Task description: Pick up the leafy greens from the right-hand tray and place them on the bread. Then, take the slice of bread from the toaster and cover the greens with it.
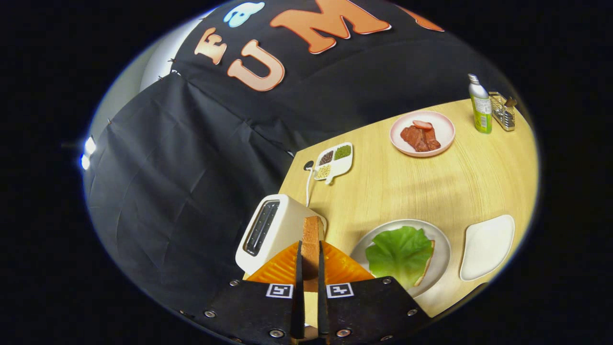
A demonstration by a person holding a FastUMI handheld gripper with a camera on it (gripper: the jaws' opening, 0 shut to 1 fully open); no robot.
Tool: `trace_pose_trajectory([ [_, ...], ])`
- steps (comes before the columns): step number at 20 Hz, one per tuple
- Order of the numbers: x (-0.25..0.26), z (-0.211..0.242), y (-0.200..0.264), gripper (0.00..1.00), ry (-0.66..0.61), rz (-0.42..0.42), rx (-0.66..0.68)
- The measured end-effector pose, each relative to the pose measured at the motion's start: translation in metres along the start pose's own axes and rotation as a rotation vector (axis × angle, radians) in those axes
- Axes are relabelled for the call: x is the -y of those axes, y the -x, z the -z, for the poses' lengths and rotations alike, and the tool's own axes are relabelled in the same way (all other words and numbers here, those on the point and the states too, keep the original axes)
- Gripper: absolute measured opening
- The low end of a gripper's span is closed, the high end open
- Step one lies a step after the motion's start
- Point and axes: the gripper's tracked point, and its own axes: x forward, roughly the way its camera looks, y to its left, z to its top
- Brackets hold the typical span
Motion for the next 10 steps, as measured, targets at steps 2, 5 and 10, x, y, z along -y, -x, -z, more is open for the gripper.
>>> trace_pose_trajectory([
  [2, 0.016, 0.002, 0.000, 0.11, -0.019, 0.011, 0.005],
  [5, 0.039, 0.008, -0.001, 0.11, -0.035, 0.023, 0.003],
  [10, 0.082, 0.024, -0.009, 0.11, -0.094, 0.058, -0.017],
])
